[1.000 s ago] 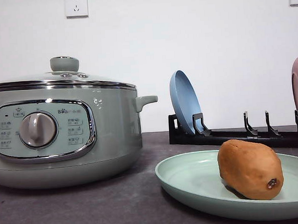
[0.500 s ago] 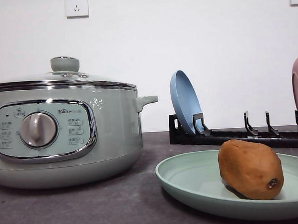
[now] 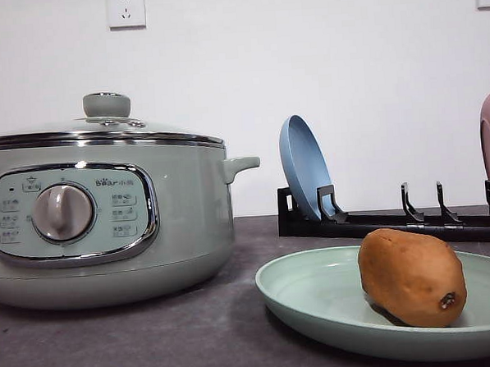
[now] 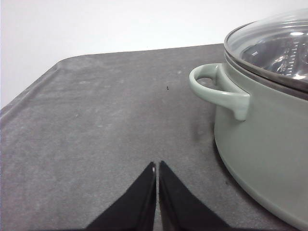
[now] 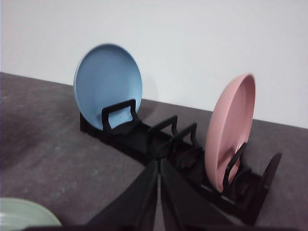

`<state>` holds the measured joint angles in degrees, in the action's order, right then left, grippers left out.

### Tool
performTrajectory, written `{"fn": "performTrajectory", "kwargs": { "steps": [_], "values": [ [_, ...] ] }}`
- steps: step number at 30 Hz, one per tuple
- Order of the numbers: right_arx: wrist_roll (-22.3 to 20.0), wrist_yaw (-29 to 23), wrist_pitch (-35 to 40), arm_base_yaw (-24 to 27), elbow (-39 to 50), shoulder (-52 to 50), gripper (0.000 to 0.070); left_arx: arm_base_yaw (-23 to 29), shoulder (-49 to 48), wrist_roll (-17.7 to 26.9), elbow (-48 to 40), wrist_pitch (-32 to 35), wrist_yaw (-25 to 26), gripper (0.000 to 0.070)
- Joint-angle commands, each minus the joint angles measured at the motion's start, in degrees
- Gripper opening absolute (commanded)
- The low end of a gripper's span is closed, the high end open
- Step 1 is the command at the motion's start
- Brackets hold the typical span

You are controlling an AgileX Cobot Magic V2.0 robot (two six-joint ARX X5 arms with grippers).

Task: Transfer potato from steamer to green plate

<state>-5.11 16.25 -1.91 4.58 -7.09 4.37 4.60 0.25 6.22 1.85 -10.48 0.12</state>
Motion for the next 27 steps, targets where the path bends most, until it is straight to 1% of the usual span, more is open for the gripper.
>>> {"fn": "performTrajectory", "kwargs": {
  "steps": [1,8,17,27],
  "values": [
    [0.3,-0.2,0.7,0.1,1.1,-1.2,0.0000,0.1,-0.1,-0.5,-1.2,-0.3,0.0,0.0000],
    [2.1,-0.2,0.5,0.1,6.2,-4.2,0.0000,0.1,-0.1,-0.5,-1.2,-0.3,0.0,0.0000],
    [2.2,-0.2,-7.5,-3.0,6.4,-4.2,0.0000,0.1,-0.1,-0.5,-1.2,-0.2,0.0,0.0000],
    [2.1,0.2,-7.1,-3.0,6.4,-4.2,0.0000,0.1,-0.1,-0.5,-1.2,-0.2,0.0,0.0000]
  ]
}}
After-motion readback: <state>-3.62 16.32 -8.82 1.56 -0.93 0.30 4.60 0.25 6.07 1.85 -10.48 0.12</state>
